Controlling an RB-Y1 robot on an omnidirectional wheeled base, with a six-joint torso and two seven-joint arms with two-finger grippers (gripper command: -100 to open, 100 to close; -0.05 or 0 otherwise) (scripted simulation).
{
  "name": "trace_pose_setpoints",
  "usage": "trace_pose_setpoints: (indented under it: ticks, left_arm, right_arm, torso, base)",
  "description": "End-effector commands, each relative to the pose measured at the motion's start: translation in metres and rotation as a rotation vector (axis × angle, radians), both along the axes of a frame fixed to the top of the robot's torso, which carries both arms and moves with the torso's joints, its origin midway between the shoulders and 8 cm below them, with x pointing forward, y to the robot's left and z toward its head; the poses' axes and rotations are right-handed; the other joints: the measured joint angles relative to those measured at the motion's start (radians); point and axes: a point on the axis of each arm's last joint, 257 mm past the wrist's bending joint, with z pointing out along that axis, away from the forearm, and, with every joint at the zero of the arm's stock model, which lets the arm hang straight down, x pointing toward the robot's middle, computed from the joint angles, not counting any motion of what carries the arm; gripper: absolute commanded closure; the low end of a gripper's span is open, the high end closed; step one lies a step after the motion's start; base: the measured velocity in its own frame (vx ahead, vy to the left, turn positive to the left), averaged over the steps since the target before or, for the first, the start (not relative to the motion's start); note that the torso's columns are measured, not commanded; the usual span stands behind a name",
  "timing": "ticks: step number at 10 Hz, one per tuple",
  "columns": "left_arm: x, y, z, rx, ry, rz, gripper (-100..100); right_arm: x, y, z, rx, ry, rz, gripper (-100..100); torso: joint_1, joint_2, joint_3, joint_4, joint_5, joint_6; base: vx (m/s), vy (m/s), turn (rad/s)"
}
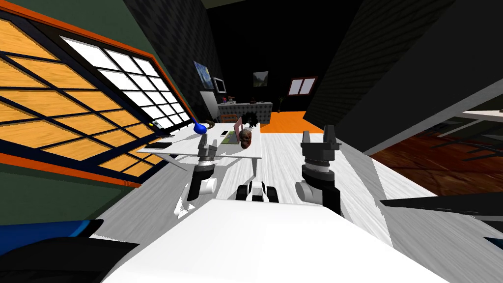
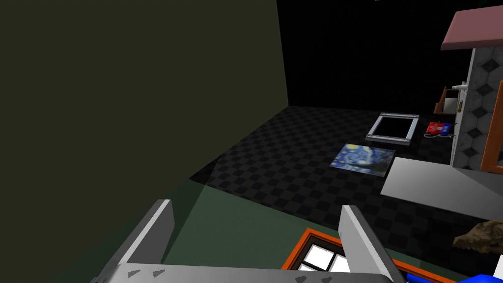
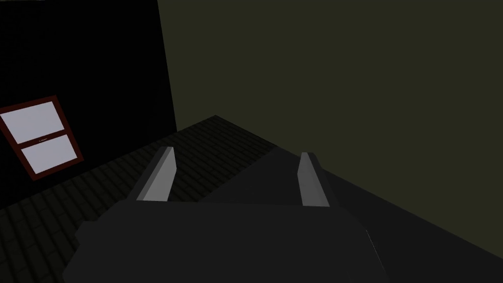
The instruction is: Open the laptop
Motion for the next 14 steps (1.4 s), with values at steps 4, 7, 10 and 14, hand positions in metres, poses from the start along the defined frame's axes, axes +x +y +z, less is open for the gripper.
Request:
trace_pose_setpoints:
  ticks: [4,7,10,14]
  left_arm:
    - [0.029,0.048,-0.039,0.081,0.144,0.114,-100]
    - [0.039,0.074,-0.056,0.101,0.205,0.175,-100]
    - [0.046,0.101,-0.069,0.119,0.261,0.233,-100]
    - [0.053,0.137,-0.084,0.15,0.332,0.307,-100]
  right_arm:
    - [0.0,0.0,0.0,0.0,0.0,0.0,0]
    - [0.0,0.0,0.0,0.0,0.0,0.0,0]
    - [0.0,0.0,0.0,0.0,0.0,0.0,0]
    - [0.0,0.0,0.0,0.0,0.0,0.0,0]
  torso:
    - [0.001,0.001,0.0,0.0,0.001,0.0]
    - [0.002,0.001,0.0,0.0,0.001,0.0]
    - [0.002,0.001,0.001,0.0,0.001,0.0]
    - [0.002,0.0,0.0,0.0,0.0,0.0]
  base:
    - [0.027,-0.072,-0.128]
    - [0.03,-0.073,-0.107]
    - [0.022,-0.056,-0.099]
    - [0.029,-0.054,-0.091]
